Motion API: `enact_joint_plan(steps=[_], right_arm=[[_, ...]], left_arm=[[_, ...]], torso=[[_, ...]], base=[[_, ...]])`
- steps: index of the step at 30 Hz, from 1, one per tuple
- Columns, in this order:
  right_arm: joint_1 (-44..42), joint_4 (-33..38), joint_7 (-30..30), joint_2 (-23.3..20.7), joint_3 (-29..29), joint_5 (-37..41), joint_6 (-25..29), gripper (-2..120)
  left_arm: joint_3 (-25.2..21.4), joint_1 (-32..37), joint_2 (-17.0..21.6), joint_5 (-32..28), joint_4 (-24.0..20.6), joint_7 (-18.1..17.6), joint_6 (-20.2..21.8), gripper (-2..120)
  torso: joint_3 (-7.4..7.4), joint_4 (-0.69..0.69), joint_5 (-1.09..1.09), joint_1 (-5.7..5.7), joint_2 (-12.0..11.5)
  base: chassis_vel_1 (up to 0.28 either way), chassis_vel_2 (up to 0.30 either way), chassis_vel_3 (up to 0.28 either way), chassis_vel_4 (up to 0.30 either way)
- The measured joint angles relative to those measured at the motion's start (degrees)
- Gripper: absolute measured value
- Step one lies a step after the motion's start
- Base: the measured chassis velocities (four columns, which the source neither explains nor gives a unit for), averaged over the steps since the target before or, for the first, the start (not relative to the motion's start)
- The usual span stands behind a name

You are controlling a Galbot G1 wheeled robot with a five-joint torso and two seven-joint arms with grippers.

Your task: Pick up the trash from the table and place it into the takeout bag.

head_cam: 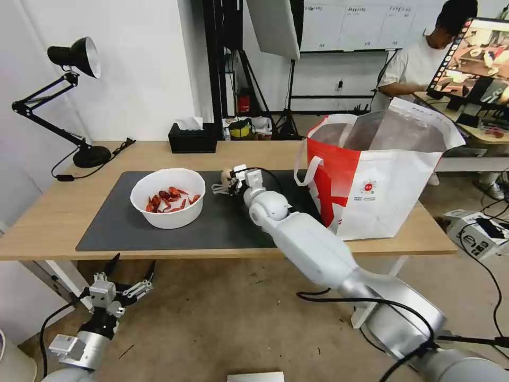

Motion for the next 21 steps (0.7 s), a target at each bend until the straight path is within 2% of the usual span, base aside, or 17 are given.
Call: enact_joint_plan(steps=[3, 4, 6, 7, 10, 12, 17, 21], right_arm=[[-2.6, 9.8, 1.2, -5.2, 1.2, 0.0, 1.3, 7], [-2.6, 9.8, 1.2, -5.2, 1.2, 0.0, 1.3, 7], [-4.9, 17.6, 2.5, -9.1, 3.3, 1.1, 2.0, 7], [-4.9, 17.6, 2.5, -9.1, 3.3, 1.1, 2.0, 7], [-8.8, 27.0, 3.6, -14.0, 8.0, 1.4, 2.8, 7], [-9.8, 28.6, 3.8, -14.8, 9.1, 1.4, 2.9, 7], [-14.5, 35.6, 4.1, -19.6, 16.9, 1.5, 3.4, 6], [-14.8, 37.1, 5.2, -22.6, 22.2, 2.4, 4.0, 6]], left_arm=[[0.0, 0.2, -0.1, 0.0, -0.1, 0.0, 0.0, 100], [0.0, 0.2, -0.1, 0.0, -0.1, 0.0, 0.0, 100], [0.2, 0.3, -0.1, 0.1, -0.4, 0.0, 0.0, 100], [0.2, 0.3, -0.1, 0.1, -0.4, 0.0, 0.0, 100], [0.4, 0.3, -0.1, 0.2, -1.0, -0.2, 0.2, 100], [0.5, 0.3, -0.2, 0.2, -1.2, -0.2, 0.2, 100], [0.9, 0.3, -0.3, 0.5, -1.3, -0.3, 0.3, 100], [1.6, 0.1, -0.5, 1.0, -1.3, -1.0, 0.3, 100]], torso=[[0.00, -0.01, 0.00, 0.00, 0.0], [0.00, -0.01, 0.00, 0.00, 0.0], [0.00, 0.00, 0.01, 0.00, 0.0], [0.00, 0.00, 0.01, 0.00, 0.0], [0.00, 0.00, 0.00, 0.00, 0.0], [-0.01, 0.00, 0.00, 0.00, 0.0], [-0.01, -0.01, 0.01, 0.00, 0.0], [-0.01, 0.00, 0.00, 0.00, 0.0]], base=[[0.000, 0.000, 0.000, 0.000], [0.000, 0.000, 0.000, 0.000], [0.000, 0.000, 0.000, 0.000], [0.000, 0.000, 0.000, 0.000], [0.000, 0.000, 0.000, 0.000], [0.000, 0.000, 0.000, 0.000], [0.000, 0.000, 0.000, 0.000], [0.000, 0.000, 0.000, 0.000]])
